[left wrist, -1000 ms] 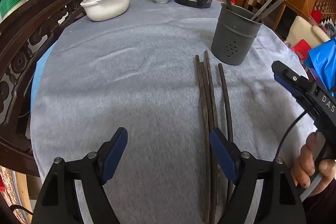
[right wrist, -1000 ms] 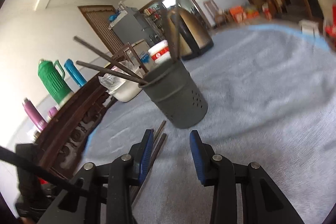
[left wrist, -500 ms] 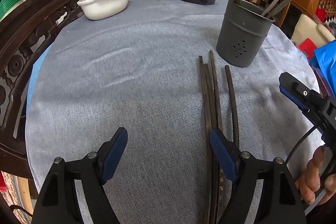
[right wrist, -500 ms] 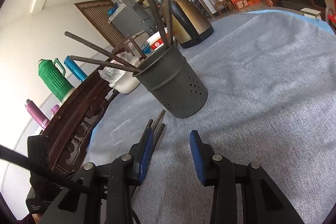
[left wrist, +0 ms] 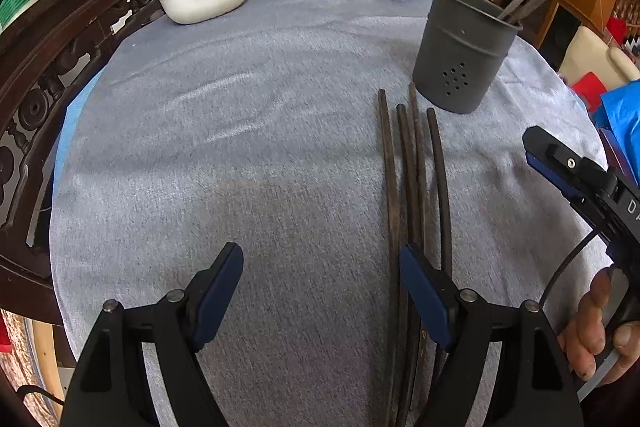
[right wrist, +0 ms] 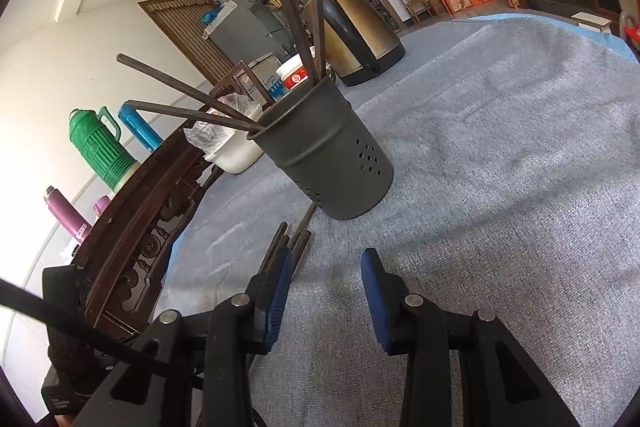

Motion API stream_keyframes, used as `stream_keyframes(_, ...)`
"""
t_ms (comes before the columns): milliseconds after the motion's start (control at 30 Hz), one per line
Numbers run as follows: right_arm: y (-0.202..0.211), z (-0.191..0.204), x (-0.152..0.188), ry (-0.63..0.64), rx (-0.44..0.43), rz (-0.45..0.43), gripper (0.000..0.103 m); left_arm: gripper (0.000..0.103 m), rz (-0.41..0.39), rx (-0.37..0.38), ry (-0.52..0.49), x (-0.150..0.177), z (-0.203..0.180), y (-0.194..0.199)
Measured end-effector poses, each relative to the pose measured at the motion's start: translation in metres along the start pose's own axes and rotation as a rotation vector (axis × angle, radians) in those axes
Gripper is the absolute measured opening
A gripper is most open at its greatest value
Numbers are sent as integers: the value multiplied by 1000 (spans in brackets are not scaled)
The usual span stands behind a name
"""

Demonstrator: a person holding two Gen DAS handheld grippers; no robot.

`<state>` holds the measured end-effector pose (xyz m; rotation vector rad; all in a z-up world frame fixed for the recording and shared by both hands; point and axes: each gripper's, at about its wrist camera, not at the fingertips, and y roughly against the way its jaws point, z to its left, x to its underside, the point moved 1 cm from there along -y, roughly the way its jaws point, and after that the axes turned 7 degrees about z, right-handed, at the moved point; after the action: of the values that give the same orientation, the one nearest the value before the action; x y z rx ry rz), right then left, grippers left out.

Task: Organize utensils
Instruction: 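Move both open grippers down over the remaining chopsticks on the cloth, then close the left gripper on a dark chopstick while the right gripper grasps another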

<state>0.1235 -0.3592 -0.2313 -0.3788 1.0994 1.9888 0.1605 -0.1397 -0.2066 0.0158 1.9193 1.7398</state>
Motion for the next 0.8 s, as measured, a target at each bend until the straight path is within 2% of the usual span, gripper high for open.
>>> stream_keyframes(167,0,-1,0,-3,2,3,39,81,19,1,7,3,0,-5)
stream_keyframes(467,-2,-2,0,-7,8,12,39,81,7,24,37,0,7,-2)
stream_keyframes(567,-1,-3,1,-9,9,11,39,72,5,44,45,3,6,0)
stream_keyframes(633,-2,-3,1,-9,9,15,39,51,4,68,42,4,4,2)
stream_keyframes(700,-2,-3,0,-11,12,18,39,43,8,78,30,5,0,2)
stream_keyframes(767,-2,-3,0,-12,13,18,39,28,4,104,25,5,-2,3)
stream_keyframes(800,-2,-3,1,-13,14,17,39,18,4,112,24,6,-2,3)
